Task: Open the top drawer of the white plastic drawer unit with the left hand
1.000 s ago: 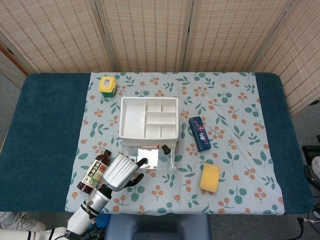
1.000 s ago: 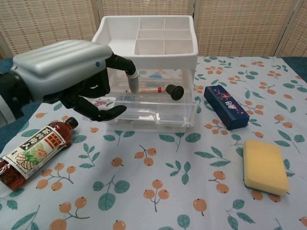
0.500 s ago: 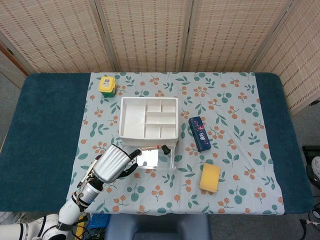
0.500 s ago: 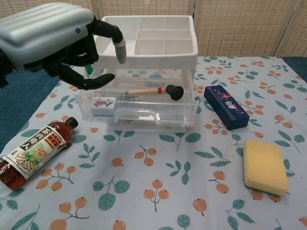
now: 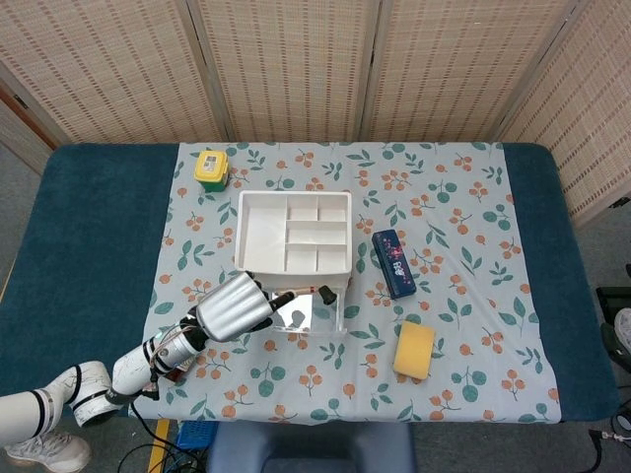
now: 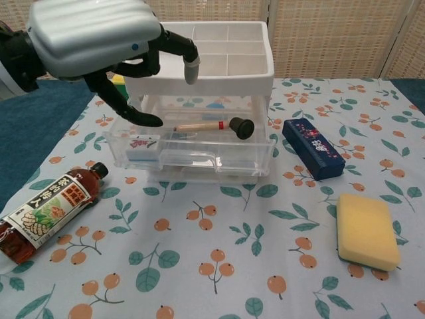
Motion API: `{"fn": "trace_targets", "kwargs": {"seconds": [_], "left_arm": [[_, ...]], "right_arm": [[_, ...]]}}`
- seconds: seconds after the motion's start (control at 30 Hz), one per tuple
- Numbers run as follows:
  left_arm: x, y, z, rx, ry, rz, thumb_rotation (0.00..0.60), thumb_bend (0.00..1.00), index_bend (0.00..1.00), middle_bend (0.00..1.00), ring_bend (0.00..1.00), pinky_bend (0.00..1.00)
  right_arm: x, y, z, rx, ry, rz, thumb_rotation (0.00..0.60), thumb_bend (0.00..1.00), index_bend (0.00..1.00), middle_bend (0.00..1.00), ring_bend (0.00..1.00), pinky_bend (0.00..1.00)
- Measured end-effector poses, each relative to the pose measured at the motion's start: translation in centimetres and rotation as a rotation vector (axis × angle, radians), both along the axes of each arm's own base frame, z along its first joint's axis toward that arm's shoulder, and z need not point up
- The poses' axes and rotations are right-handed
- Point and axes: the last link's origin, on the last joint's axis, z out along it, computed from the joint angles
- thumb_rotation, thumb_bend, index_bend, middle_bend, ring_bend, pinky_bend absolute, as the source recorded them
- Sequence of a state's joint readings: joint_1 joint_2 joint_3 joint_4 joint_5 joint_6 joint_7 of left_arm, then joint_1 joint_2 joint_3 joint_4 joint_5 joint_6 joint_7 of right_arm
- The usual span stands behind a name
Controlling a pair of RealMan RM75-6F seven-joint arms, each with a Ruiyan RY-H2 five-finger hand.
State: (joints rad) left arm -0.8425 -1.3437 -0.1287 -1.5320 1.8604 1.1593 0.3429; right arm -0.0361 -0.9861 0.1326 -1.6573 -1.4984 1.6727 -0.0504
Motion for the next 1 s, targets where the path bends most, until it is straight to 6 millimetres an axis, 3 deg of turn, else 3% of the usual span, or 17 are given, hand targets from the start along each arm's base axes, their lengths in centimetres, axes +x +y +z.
{"fn": "trace_targets", "kwargs": {"seconds": [0.63,1.0], "left_arm": [[1.4,2.0,-0.5,0.097,0.336,-0.136,0.600,0.13,0.32,0.97,1.00,1.00],[1.6,1.0,0.5,0.117,0.426,-0.136,0.600,0.13,0.30,0.96,1.00,1.00]], "right_arm": [[-0.3,-0.1,-0.4,0.006,-0.001,-0.027,0.600,0.39,0.00,0.01,0.01,0.02],[-0.4,-0.2,-0.5,0.010,-0.004,-0.025,0.600,0.39,0.00,0.01,0.01,0.02]]}}
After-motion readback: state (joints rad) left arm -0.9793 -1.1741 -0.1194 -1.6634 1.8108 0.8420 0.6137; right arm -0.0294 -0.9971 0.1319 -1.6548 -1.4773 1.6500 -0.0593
